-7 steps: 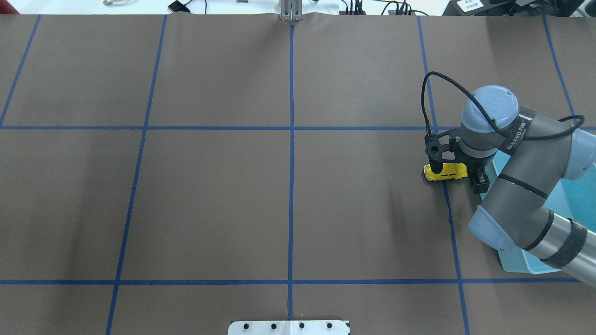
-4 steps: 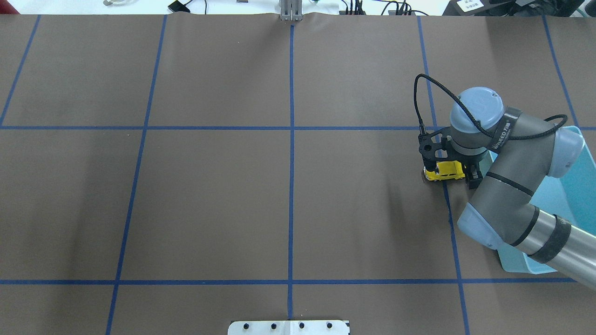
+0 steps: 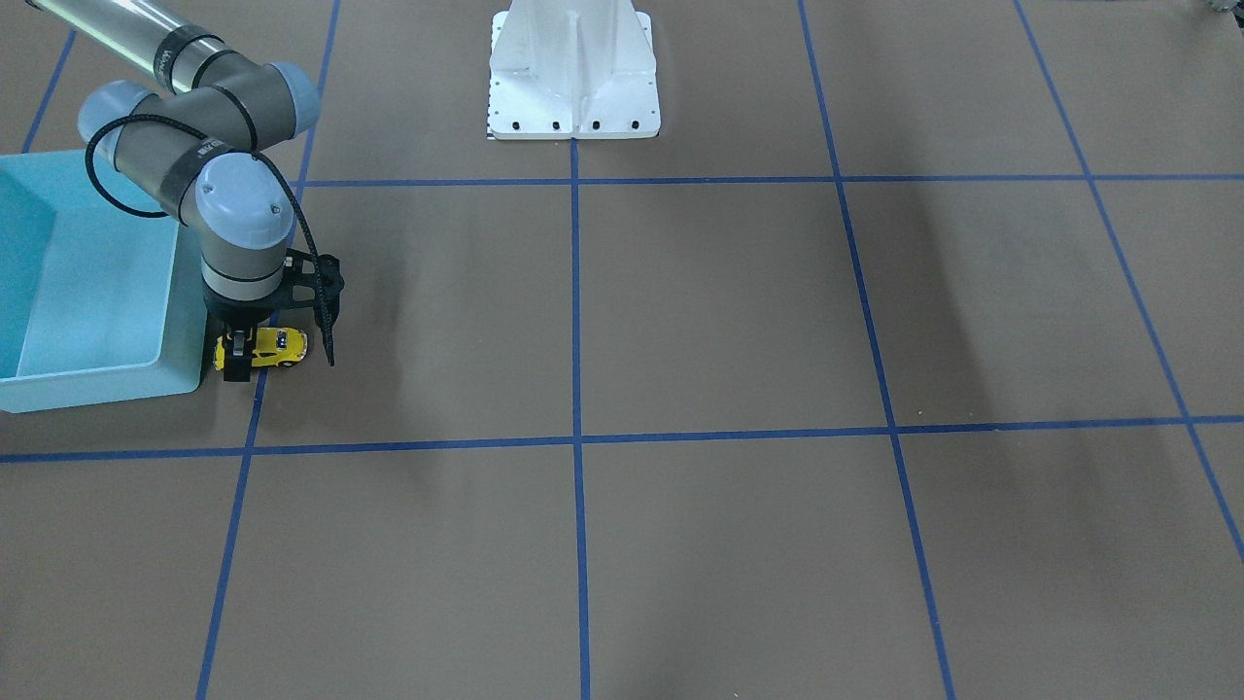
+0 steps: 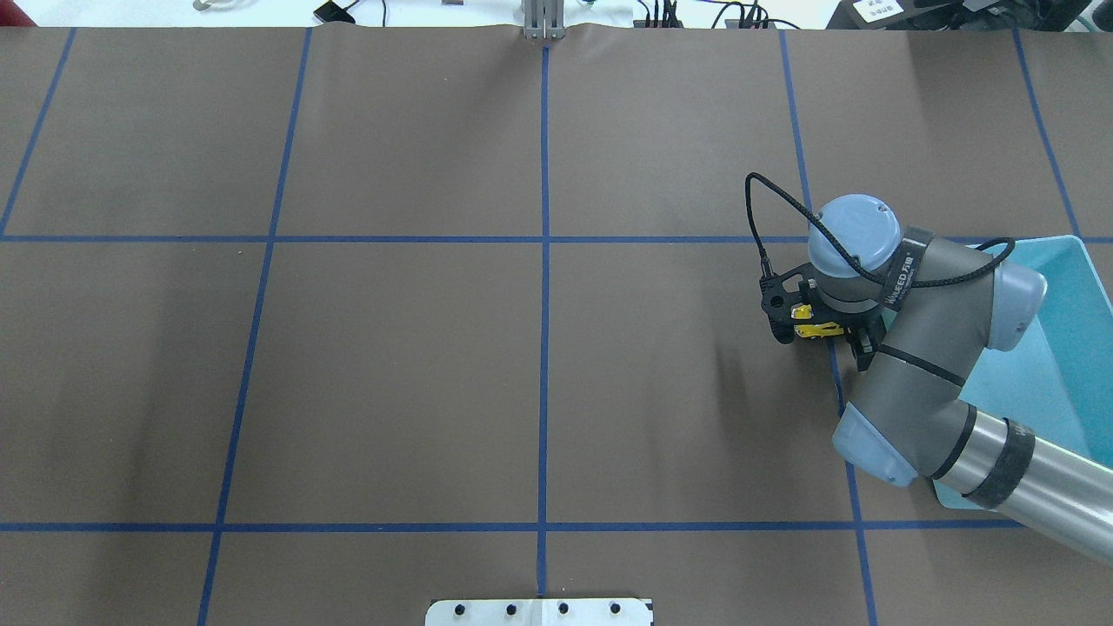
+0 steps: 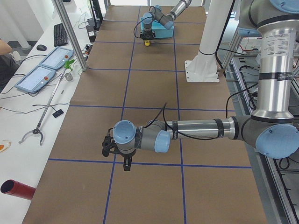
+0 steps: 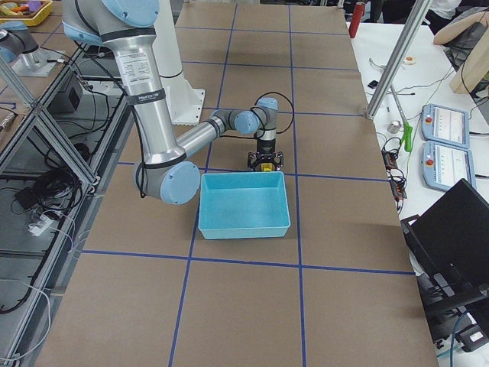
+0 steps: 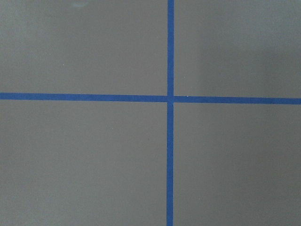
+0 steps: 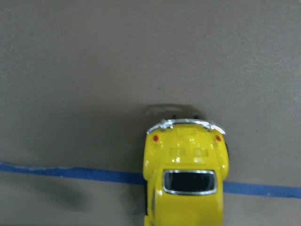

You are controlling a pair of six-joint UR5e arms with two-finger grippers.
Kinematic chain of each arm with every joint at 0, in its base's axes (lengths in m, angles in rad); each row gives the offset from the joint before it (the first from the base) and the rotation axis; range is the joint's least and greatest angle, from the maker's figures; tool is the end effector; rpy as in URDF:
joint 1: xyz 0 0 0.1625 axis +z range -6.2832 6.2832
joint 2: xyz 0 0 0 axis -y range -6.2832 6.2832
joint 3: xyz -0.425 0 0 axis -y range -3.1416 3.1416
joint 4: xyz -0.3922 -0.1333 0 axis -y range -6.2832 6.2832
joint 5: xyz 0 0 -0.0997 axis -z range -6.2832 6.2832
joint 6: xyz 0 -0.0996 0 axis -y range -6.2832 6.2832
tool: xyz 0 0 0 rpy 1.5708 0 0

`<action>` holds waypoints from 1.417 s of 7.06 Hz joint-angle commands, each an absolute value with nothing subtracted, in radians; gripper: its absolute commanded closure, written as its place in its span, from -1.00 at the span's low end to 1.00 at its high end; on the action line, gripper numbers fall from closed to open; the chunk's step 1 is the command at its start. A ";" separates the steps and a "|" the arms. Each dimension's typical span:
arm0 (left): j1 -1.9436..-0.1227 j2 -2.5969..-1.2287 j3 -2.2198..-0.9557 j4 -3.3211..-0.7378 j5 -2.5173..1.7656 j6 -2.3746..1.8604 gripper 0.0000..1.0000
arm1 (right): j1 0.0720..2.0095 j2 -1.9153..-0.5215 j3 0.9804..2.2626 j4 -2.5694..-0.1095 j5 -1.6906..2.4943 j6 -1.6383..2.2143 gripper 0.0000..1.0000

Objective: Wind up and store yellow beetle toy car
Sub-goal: 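Lift the car with the right gripper and carry it over the bin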

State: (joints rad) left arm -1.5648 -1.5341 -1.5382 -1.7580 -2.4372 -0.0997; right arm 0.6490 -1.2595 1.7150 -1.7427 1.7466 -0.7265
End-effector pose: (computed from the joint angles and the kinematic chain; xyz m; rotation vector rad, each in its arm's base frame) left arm -0.0545 -0.4826 0.6667 0.0646 0.8699 -0.0366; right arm -0.4124 -0.4583 0.4608 0.2978 -0.2267 -1.6564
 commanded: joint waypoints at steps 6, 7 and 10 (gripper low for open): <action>-1.566 -1.534 -1.539 -1.758 -2.434 -0.100 -1.00 | 0.712 -1.250 1.727 -1.750 1.698 -0.937 1.00; -1.566 -1.534 -1.540 -1.759 -2.434 -0.100 -1.00 | 0.747 -1.227 1.735 -1.758 1.707 -0.945 1.00; -1.565 -1.534 -1.540 -1.758 -2.434 -0.100 -1.00 | 0.854 -1.163 1.770 -1.822 1.755 -0.945 1.00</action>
